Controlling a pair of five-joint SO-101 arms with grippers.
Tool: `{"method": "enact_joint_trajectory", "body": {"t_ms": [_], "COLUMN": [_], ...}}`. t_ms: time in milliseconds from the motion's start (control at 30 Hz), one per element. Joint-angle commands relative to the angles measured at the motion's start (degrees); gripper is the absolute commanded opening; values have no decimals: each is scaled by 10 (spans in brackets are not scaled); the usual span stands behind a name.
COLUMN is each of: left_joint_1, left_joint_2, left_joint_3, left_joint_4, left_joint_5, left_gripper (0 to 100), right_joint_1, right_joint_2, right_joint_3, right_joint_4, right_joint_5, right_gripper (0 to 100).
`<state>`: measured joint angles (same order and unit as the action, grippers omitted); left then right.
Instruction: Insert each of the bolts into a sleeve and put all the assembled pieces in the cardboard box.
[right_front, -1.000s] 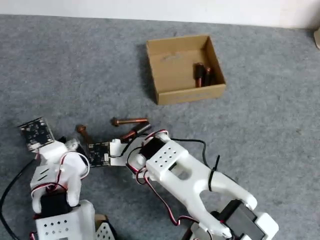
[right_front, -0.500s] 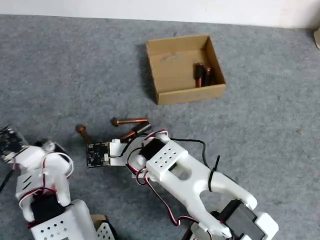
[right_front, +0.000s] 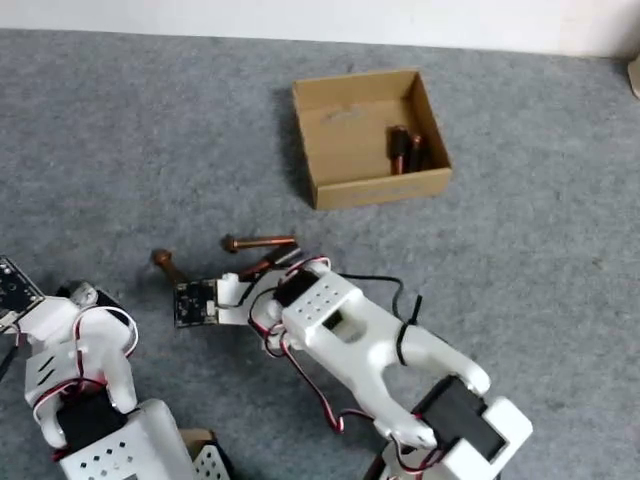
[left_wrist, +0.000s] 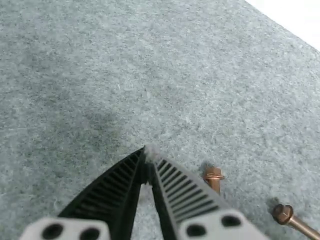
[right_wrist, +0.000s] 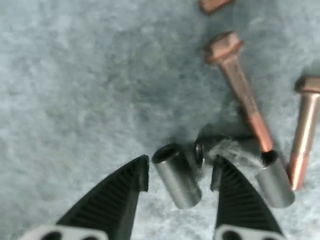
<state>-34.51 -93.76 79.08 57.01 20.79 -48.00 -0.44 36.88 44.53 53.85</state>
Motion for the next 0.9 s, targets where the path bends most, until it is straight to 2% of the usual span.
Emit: {"method": "enact_joint_trajectory", "body": {"t_ms": [0, 233, 500, 633, 767, 867], "left_joint_1": [0, 0, 0, 0, 0, 0], "left_joint_2": [-4, -4, -4, -4, -4, -4], "left_joint_3": [-32, -32, -32, -32, -32, -31], "left_joint_4": [-11, -11, -11, -11, -11, -11], "left_joint_5": [4, 4, 3, 3, 2, 2], "left_gripper": [8, 8, 8, 8, 8, 8], "right_joint_1": [18, 12, 10, 9, 9, 10], "right_joint_2": [15, 15, 18, 18, 15, 15], "right_joint_3": [-9, -15, -15, -10, -15, -20], "right_joint_4": [-4, 138, 135, 89, 75, 76], "right_joint_5": [5, 8, 8, -1, -77, -108], "right_gripper": [194, 194, 194, 194, 194, 194]}}
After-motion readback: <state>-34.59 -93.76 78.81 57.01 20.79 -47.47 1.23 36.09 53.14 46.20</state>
